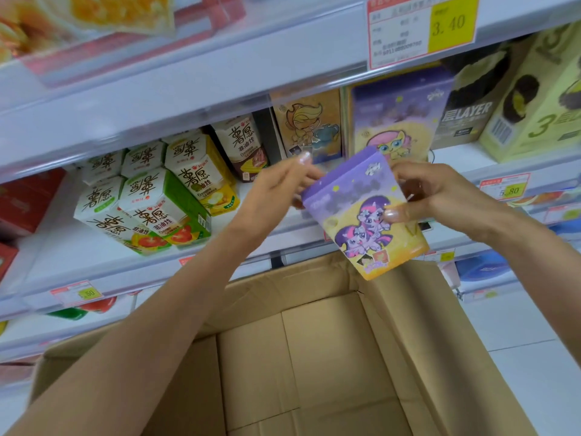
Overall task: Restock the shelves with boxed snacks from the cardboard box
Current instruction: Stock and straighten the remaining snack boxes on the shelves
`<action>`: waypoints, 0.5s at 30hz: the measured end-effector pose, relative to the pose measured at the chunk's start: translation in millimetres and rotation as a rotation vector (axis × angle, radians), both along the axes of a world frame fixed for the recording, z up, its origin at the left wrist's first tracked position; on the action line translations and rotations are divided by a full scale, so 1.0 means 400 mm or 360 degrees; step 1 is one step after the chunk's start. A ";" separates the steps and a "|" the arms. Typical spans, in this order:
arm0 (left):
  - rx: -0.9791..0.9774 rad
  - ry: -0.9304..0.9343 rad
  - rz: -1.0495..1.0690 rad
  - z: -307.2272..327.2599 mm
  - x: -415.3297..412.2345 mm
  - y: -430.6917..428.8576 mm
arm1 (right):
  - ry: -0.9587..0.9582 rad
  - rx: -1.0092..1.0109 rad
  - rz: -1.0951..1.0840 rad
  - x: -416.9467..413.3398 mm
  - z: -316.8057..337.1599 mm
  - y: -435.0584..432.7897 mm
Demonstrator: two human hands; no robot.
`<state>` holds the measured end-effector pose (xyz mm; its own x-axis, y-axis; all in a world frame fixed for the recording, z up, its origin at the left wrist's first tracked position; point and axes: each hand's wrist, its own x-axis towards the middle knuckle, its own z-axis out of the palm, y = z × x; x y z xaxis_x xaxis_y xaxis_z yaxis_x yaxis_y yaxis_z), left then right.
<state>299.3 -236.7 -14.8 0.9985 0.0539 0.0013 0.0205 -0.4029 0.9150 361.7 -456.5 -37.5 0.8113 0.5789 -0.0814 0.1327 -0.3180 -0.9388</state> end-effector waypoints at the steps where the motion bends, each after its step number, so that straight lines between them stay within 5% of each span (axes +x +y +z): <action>1: -0.0188 0.0082 0.0007 0.002 -0.018 0.006 | 0.0029 0.0083 -0.0042 0.000 0.004 -0.003; 5: -0.0152 0.0243 -0.0149 -0.035 -0.062 -0.010 | 0.0017 0.0304 -0.0177 -0.002 0.014 0.014; 10: -0.0023 0.0128 0.0205 -0.049 -0.080 -0.038 | -0.0150 0.0266 -0.0189 -0.030 0.005 0.042; 15: 0.0148 -0.0246 0.0733 0.002 -0.090 -0.017 | -0.0954 -0.0399 -0.0255 -0.021 -0.054 0.031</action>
